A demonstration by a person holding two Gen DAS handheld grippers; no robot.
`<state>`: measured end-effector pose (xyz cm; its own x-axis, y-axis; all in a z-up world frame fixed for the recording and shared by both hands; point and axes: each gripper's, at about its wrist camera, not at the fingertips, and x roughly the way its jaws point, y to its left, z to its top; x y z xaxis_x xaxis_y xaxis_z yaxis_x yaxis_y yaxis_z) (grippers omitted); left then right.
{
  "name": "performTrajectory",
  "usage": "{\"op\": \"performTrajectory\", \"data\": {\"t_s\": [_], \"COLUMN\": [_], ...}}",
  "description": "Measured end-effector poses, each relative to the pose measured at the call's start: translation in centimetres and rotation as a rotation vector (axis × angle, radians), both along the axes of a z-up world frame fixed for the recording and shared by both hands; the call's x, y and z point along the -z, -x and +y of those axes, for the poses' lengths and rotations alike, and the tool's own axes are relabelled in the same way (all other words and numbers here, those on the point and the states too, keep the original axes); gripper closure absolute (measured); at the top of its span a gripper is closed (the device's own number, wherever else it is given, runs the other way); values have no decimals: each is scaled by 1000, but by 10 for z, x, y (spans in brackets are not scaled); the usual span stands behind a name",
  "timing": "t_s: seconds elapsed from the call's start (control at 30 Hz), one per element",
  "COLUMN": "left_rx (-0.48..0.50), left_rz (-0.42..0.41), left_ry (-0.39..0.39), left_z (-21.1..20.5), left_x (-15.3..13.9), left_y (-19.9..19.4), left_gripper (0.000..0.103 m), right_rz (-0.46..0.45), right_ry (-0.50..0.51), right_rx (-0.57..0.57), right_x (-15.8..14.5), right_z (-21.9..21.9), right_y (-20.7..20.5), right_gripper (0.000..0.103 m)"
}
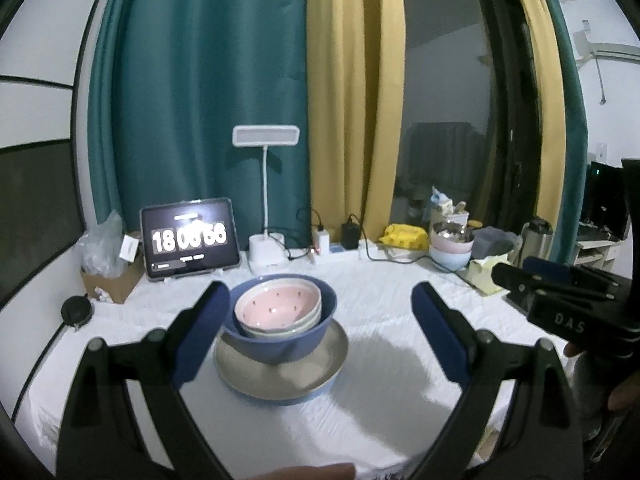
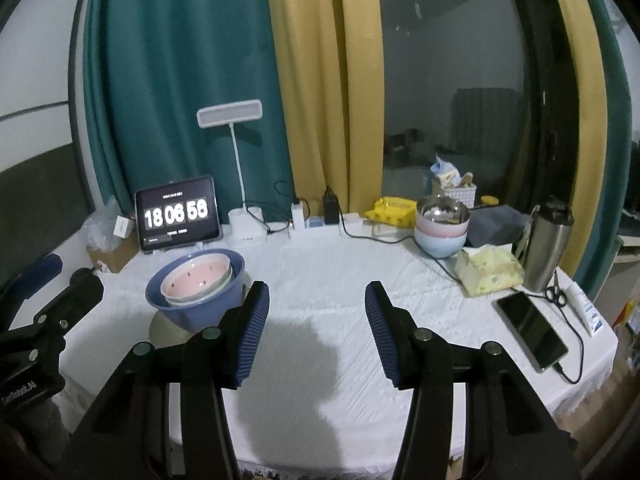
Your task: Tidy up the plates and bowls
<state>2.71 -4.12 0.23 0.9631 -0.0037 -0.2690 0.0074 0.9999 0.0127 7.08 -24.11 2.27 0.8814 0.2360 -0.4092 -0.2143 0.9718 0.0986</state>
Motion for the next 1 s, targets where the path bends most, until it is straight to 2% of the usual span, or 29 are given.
{"op": "performTrajectory", "data": {"t_s": [0.37, 1.0], "left_rx": [10, 9], "left_rz": [-50, -54], "left_ry": [3, 9], "left_z": [-2, 1], "left_x": [-17, -17], "left_y": [14, 15], "left_gripper": [10, 10], "right_rz": [-51, -52], "right_ry": [-8, -9], "right_rx": [-1, -2], "right_x": [-18, -19], "right_z": [-5, -3], "right_y": [15, 17], "right_gripper": [49, 47]}}
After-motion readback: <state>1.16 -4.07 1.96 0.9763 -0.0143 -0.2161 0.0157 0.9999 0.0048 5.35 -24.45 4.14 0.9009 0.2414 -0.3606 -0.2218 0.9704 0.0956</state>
